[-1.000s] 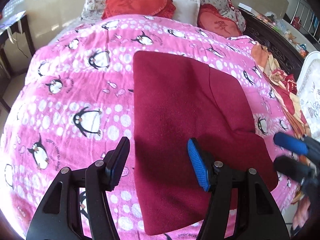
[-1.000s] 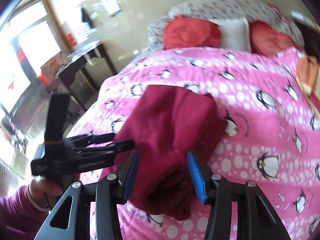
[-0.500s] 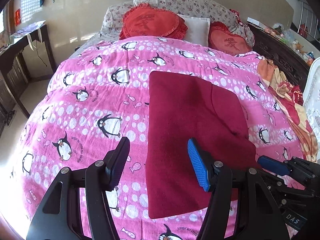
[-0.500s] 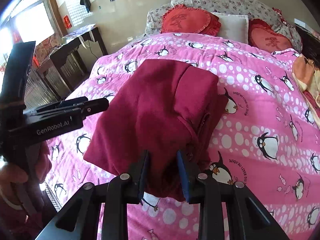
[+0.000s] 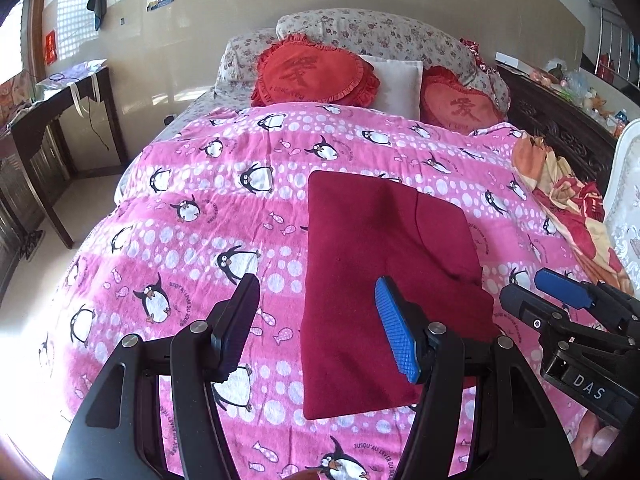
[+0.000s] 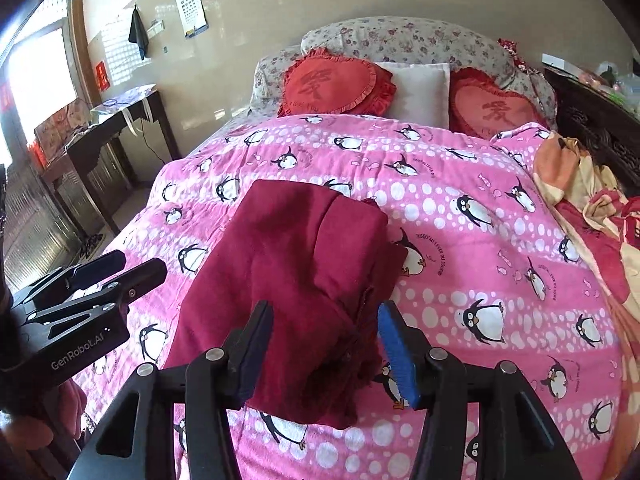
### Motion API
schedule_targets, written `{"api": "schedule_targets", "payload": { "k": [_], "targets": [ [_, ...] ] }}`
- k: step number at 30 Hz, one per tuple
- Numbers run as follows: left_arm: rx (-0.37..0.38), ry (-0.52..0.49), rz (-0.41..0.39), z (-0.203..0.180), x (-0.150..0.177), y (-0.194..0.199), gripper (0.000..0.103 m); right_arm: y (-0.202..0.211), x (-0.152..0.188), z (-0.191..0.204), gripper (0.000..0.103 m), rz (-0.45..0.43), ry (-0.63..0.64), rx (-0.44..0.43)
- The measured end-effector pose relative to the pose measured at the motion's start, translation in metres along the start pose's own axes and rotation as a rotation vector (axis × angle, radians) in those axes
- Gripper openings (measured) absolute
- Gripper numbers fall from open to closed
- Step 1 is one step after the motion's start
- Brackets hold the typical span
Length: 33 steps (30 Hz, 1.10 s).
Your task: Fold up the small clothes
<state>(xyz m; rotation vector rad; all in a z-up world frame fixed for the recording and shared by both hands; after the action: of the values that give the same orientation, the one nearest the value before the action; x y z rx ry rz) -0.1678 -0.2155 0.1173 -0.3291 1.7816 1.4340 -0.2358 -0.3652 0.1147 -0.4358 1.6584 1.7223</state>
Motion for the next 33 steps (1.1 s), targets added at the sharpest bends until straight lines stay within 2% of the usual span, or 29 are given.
{"api": "schedule_targets", "payload": {
  "k": [8,12,33],
  "targets": [
    [-0.001,0.014,-0.002,0.005,0.0,0.002,0.06,-0.003,-0.003,0.001,0.055,-0.001,-0.025,0.022],
    [-0.001,0.02,0.003,0.006,0.001,0.001,0.06,-0.004,-0.003,0.001,0.065,-0.004,-0.027,0.035],
    [0.003,0.035,0.032,0.009,0.002,-0.015,0.06,-0.021,-0.009,0.001,0.065,0.038,-0.046,0.032]
  ]
}}
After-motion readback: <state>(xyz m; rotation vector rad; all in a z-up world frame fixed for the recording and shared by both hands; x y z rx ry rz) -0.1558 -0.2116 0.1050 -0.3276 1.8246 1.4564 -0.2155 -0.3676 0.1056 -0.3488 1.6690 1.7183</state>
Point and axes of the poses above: each gripper's, at about its wrist camera, not at the fingertips, and y roughly against the way its jaws point, z to its left, x to its underside, the point moved 3 cm from there along -y, roughly the way its jaws point, and after that the axes turned 2 degrees about -y, right-handed, at the moved point
